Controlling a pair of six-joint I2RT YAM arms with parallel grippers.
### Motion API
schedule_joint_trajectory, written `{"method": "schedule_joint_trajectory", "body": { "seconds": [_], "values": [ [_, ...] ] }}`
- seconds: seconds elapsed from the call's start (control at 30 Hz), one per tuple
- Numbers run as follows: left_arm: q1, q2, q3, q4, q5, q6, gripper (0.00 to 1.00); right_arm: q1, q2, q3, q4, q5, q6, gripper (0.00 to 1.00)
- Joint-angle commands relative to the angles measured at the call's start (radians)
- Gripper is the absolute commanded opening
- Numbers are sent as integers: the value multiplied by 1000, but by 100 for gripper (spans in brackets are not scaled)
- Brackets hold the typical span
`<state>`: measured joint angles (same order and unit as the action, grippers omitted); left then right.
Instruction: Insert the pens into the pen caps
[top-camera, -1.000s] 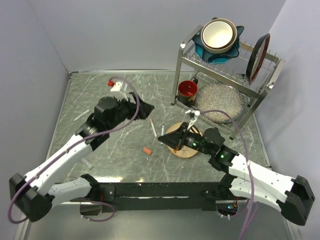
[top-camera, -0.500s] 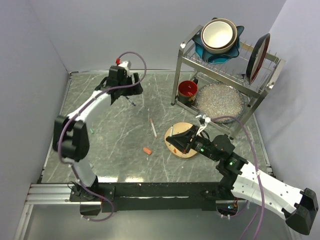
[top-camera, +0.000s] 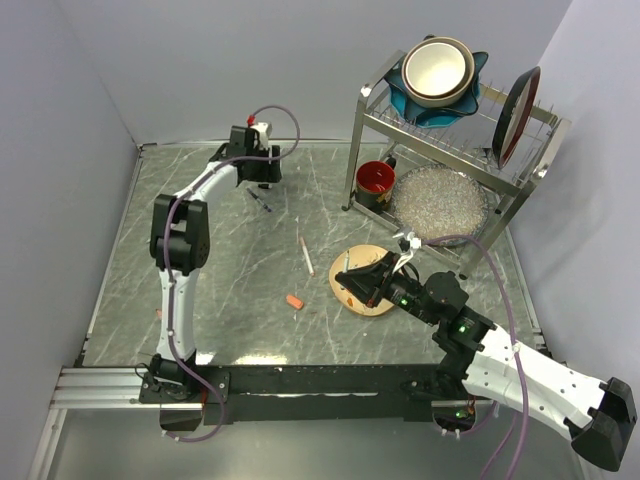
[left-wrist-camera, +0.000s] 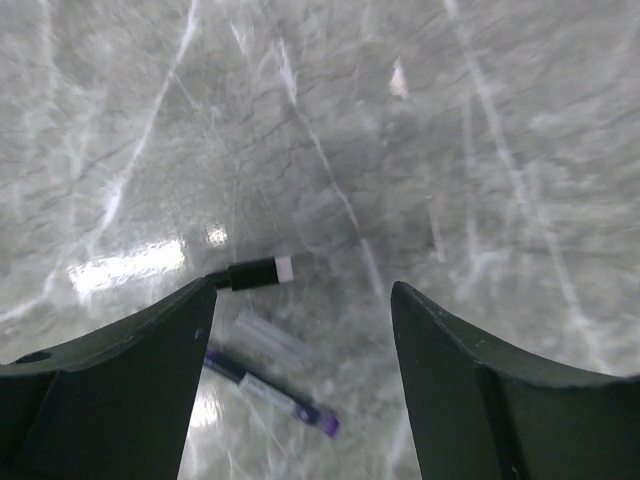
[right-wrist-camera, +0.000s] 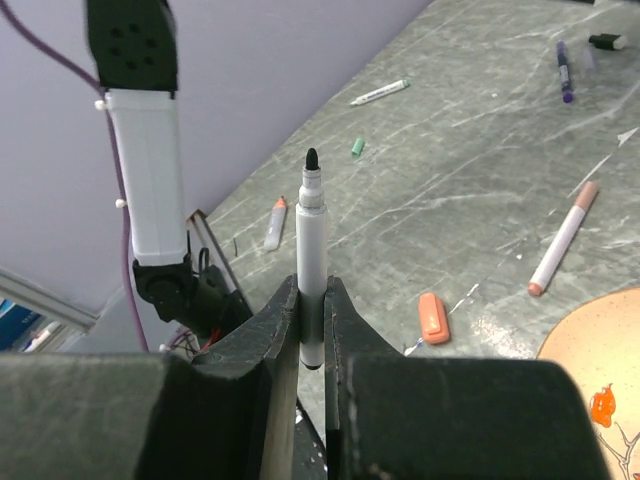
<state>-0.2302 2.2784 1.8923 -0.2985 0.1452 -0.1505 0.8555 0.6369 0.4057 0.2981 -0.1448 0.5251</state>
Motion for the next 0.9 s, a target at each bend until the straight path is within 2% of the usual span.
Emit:
{"method": "schedule_joint_trajectory", "body": {
  "seconds": [0.0, 0.33, 0.53, 0.6, 0.73, 0.87],
  "values": [
    [-8, 70, 86, 1, -13, 68, 75, 1, -2, 7, 35, 24, -27, 0],
    [-8, 124, 116, -7, -93, 134, 72, 1, -9, 4, 35, 44, -28, 0],
    [-8, 157, 157, -45, -90, 140, 70, 1, -6, 4, 38, 42, -27, 0],
    [-8, 174, 201, -68, -114, 170, 68, 1, -9, 5, 36, 50, -25, 0],
    [-8, 199, 232, -103, -118, 170, 55, 1, -25, 4, 30, 56, -30, 0],
    [-8, 196, 220, -111, -144, 183, 50, 1, -28, 4, 26, 57, -33, 0]
  ]
}}
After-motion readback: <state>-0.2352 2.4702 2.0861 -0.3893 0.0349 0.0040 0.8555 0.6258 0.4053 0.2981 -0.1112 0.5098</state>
